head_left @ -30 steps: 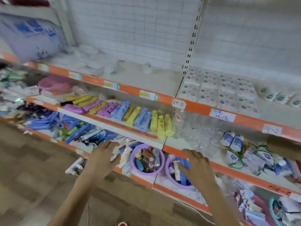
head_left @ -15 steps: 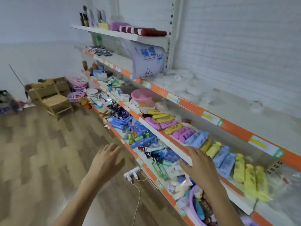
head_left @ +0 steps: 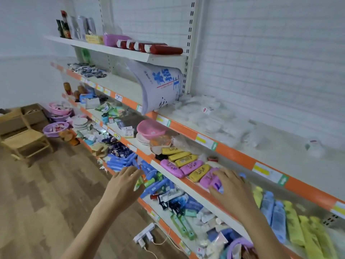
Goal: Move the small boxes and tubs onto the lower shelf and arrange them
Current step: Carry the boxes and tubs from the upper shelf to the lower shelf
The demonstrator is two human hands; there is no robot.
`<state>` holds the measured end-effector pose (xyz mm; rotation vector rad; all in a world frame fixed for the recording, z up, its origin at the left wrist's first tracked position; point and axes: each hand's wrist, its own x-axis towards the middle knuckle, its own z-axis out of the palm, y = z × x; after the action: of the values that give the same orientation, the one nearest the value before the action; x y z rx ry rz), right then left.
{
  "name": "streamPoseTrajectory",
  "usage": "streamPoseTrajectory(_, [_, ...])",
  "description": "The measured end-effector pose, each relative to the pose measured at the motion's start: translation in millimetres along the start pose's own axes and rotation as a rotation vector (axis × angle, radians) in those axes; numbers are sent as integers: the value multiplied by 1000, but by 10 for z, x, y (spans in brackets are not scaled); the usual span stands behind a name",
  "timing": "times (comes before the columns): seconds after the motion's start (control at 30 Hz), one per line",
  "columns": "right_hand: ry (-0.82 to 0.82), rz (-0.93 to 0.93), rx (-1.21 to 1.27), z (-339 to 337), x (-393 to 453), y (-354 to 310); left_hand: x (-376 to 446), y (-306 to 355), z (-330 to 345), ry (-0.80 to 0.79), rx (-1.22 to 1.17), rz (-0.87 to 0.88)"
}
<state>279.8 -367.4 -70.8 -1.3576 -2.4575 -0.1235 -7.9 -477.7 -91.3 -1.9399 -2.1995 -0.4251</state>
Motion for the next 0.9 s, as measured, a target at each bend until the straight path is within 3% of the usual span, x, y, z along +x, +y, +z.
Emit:
streamPoseTrajectory(0.33, [171, 142, -10, -84, 1363, 899, 2023, 81, 269, 109, -121, 232])
streamPoseTrajectory(0.53, [206, 146, 0, -51, 2317, 1401, 3300, 115, 320, 119, -108, 260])
streamPoseTrajectory(0.7, [120, 144, 98, 55, 3012, 1625, 4171, 252, 408, 20, -125, 257])
streamPoseTrajectory(0.9, [-142, 254, 168, 479, 3631, 1777, 4939, 332, 887, -197, -171, 278])
